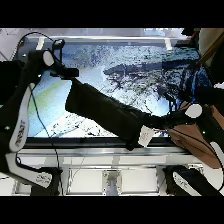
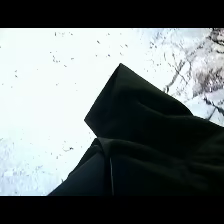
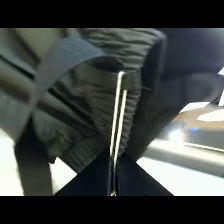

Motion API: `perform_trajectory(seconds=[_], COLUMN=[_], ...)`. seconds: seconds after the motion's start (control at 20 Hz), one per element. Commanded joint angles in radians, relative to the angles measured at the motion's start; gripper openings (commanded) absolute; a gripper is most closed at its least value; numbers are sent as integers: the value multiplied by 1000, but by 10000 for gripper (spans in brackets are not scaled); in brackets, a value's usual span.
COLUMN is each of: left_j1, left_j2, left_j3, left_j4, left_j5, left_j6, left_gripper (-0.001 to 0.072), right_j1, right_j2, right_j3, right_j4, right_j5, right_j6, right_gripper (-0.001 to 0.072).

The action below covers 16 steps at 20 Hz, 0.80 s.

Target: Fold the clothes and pants, and hang the long-sleeved shirts on hangers.

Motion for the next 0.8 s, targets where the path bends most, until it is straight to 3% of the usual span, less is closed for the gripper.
perform_trajectory(seconds=[0.0,0.15,0.5,0.55,0.6,0.65,0.75], left_j1=[-3,-26,-56,-56,-56,-56,-56], left_j2=[-127,-188,-279,-279,-276,-265,-216], left_j3=[113,113,113,113,114,114,115], left_j4=[49,49,48,48,48,48,50], left_j5=[18,20,64,64,64,64,66], left_j6=[-24,-24,-25,-25,-27,-28,-20], left_gripper=[9,10,11,12,15,54,608], right_j1=[0,0,1,0,0,0,0], right_j2=[-80,-158,-269,-264,-255,-245,-205], right_j3=[0,0,1,1,3,15,77], right_j4=[-74,-61,-60,-59,-60,-60,-110], right_j5=[-129,-240,-322,-346,-359,-349,-240], right_j6=[43,70,70,69,70,69,62], right_gripper=[25,26,29,143,387,452,452])
